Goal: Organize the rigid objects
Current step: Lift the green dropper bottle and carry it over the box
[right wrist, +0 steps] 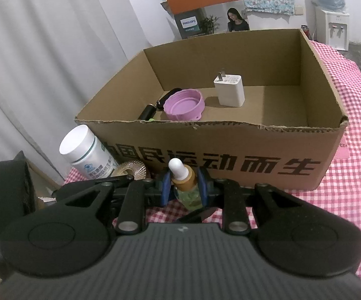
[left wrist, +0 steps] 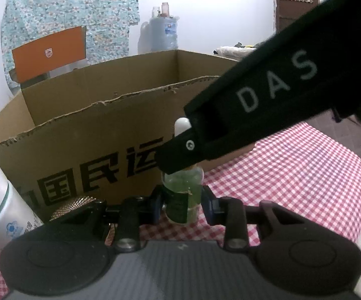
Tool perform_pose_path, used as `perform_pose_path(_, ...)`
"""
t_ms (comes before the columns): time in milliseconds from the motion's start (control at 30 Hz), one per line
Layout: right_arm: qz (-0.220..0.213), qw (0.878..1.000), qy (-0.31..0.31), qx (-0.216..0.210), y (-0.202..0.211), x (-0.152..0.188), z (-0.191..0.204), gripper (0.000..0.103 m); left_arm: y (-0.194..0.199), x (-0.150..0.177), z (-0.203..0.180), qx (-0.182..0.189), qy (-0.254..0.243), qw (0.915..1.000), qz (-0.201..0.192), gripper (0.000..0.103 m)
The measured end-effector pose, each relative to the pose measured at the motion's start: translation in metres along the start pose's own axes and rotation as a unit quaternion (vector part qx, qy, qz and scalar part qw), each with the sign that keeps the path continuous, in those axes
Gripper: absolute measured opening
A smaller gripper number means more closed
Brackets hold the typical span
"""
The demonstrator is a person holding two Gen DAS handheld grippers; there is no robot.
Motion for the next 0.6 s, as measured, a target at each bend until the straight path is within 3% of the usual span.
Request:
perform_pose_path(333,-0.042,0.999,0.023,-0.010,0.041,-0.009,0.019,0.021,0.047,-0.023,-0.013,0.001,-0.009,0.9992,-0.040,0.033)
perform_pose_path(600,-0.110,0.991,0.073,-0.034,0.095,-0.061,0.037,0.021,0.089,-0.080,-0.009,-0.007,-0.003,0.9948,-0.101,0.033)
Point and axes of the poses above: each gripper's, at about its wrist camera, not at the fingertips, and y roughly against the way its jaws point, z to its left, x to its underside, the point moved 6 cm from there along -y, roughly the way its jaws point, and after that the axes turned 4 degrees about y, right-handed, at the moved point
